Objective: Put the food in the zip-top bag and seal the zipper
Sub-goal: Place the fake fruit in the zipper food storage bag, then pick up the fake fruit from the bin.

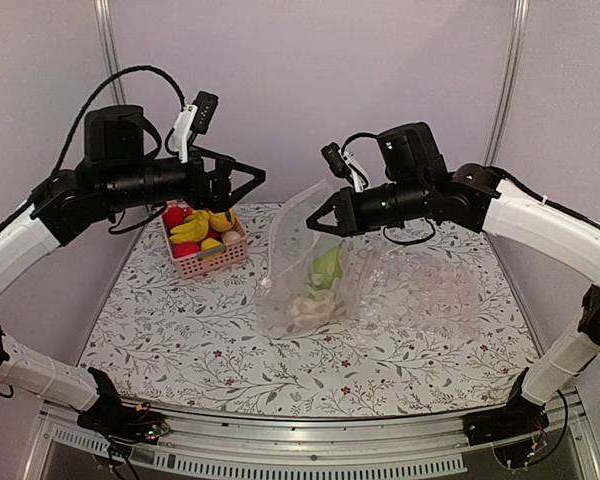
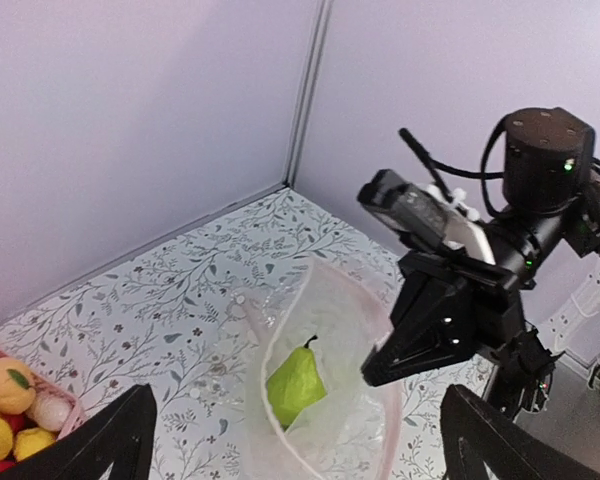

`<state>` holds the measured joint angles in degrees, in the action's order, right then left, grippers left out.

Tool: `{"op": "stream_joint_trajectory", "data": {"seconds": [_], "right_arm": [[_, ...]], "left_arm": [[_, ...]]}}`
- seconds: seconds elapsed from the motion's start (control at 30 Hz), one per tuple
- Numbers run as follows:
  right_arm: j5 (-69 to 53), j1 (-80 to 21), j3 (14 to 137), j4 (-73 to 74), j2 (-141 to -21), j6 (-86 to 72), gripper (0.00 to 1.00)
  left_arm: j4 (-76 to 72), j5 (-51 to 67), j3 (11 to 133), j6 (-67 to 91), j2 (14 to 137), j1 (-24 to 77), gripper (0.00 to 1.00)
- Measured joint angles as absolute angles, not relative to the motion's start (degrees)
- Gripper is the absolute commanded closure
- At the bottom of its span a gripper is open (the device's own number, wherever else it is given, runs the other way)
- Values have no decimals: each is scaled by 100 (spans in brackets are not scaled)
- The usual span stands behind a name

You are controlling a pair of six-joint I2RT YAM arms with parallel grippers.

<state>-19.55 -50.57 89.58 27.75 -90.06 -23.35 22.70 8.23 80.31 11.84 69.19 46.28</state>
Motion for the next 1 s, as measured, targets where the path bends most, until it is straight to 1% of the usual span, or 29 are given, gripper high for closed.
{"op": "stream_joint_trajectory", "data": {"seconds": [0.2, 0.37, 0.5, 0.6, 0.7, 0.83, 1.0], "right_arm": [[-1949, -5057, 8958, 2775, -9017, -2335, 100], [-1927, -5057, 8958, 2762, -9017, -2335, 100], [-1914, -5057, 8930, 2707, -9017, -2335, 100], [-1903, -5057, 8875, 2672, -9017, -2338, 100], [-1896, -5057, 8831, 2652, -9017, -2338, 100], [-1896, -5057, 8829, 2641, -9017, -2338, 100], [-1894, -5057, 8790, 2593, -9017, -2338, 100]], "left_arm": [[2834, 513, 8128, 1597, 7190, 3496, 0], [2877, 449, 7948, 1916, 7669, 2539, 1], [2823, 539, 7832, 2080, 8313, 1811, 9], [2744, 626, 7813, 2165, 8785, 1461, 17], [2646, 683, 7832, 2226, 9179, 1249, 26], [2615, 683, 8071, 2215, 9773, 1085, 36], [2622, 685, 8407, 2211, 10318, 996, 40]]}}
